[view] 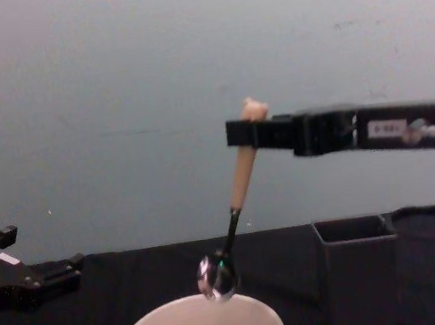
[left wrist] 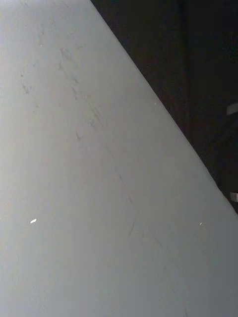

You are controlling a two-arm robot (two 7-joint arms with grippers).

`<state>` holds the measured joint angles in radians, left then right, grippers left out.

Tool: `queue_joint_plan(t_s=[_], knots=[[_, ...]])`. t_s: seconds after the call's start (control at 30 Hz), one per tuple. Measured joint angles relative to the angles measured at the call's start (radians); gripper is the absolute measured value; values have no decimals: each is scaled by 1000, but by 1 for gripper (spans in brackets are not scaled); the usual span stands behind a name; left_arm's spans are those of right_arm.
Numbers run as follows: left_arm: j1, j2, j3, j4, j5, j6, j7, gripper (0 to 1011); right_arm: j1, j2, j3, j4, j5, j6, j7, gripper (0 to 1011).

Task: Pick up the stirring spoon with one hand, stir inside the cup, then place it back in its original position.

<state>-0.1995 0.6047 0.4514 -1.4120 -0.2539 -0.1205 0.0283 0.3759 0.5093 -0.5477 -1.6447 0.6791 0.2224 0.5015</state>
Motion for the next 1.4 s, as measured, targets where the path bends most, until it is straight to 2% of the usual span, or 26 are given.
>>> queue_joint_plan(t_s=[0.4,0.83,1.1,1.4], knots=[[0,0,0,0,0,0,0,1001,-31,63,63,-47,79,-26,-6,205],[0,0,0,0,0,0,0,1001,-65,123,124,-65,147,-58,-16,205],[0,0,0,0,0,0,0,1001,-89,156,154,-78,174,-72,-24,204],[0,0,0,0,0,0,0,1001,-113,190,175,-90,177,-92,-26,204]])
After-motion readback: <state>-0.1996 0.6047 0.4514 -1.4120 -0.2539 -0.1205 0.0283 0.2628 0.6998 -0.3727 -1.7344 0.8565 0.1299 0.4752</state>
